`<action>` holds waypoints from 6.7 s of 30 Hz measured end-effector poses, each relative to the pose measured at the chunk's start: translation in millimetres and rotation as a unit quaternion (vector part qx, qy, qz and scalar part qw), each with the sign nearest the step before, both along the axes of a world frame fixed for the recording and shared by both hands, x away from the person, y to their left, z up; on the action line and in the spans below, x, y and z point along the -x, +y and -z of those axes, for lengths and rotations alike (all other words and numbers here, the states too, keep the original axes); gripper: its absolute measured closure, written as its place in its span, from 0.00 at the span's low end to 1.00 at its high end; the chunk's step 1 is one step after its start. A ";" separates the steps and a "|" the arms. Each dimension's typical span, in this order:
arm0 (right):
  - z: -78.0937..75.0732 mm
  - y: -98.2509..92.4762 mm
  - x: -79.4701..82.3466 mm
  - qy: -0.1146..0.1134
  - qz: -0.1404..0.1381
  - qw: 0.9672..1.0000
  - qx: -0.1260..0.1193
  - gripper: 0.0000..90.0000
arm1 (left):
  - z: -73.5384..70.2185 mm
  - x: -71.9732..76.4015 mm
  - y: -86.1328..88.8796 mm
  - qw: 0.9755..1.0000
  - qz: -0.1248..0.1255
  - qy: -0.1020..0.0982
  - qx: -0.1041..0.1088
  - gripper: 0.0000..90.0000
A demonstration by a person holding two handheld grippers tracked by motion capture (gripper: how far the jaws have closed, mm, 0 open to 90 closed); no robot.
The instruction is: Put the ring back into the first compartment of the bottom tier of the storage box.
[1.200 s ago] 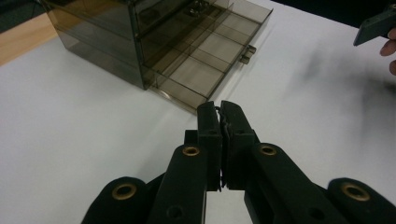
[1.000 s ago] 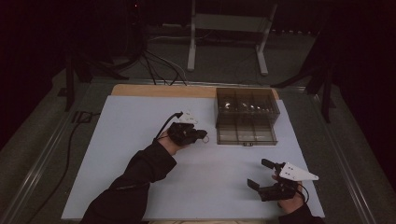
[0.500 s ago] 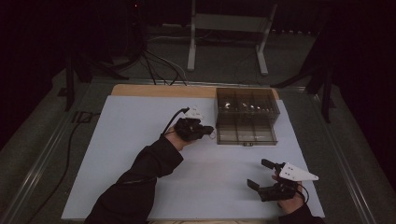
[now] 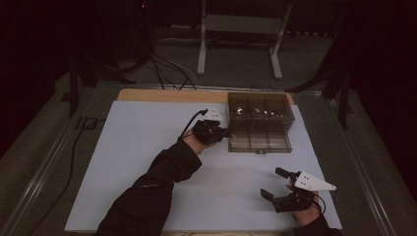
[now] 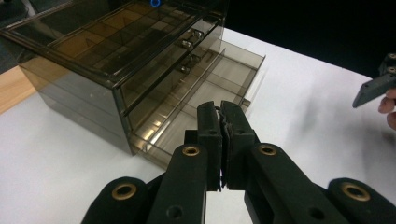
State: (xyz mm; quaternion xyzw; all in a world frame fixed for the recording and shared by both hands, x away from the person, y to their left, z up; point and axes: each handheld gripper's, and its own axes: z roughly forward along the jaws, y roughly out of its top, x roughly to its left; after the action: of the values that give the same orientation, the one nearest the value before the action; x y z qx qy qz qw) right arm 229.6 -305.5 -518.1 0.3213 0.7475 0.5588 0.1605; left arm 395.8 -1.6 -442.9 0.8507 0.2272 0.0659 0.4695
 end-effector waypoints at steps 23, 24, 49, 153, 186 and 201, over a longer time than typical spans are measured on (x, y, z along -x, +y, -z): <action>-0.8 -1.1 1.2 -0.002 0.002 1.000 -0.001 0.01 | 2.3 -19.6 -35.1 1.000 -0.002 0.009 0.008 0.99; -0.8 -1.2 1.3 -0.002 0.002 1.000 -0.001 0.01 | 3.1 -20.4 -36.3 1.000 -0.003 0.009 0.008 1.00; -1.8 -3.3 3.0 -0.004 0.005 1.000 -0.004 0.01 | 21.5 -30.5 -55.9 0.999 -0.016 0.025 0.018 0.99; 0.0 -3.5 2.0 0.005 0.011 1.000 0.002 0.01 | 12.7 1.5 -14.0 0.995 0.097 0.026 -0.003 0.01; 0.9 -1.9 1.2 0.008 0.014 1.000 0.005 0.01 | 30.7 39.6 86.1 0.999 0.022 0.038 0.011 0.01; 1.9 -0.9 0.2 0.010 0.015 1.000 0.008 0.01 | 50.5 65.9 141.9 0.997 -0.044 0.047 0.035 0.01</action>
State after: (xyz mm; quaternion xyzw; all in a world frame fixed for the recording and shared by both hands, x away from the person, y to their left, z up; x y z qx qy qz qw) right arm 229.5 -306.4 -520.0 0.3369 0.7486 0.5470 0.1641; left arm 329.9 140.2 -493.4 0.8249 0.2882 0.0386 0.4848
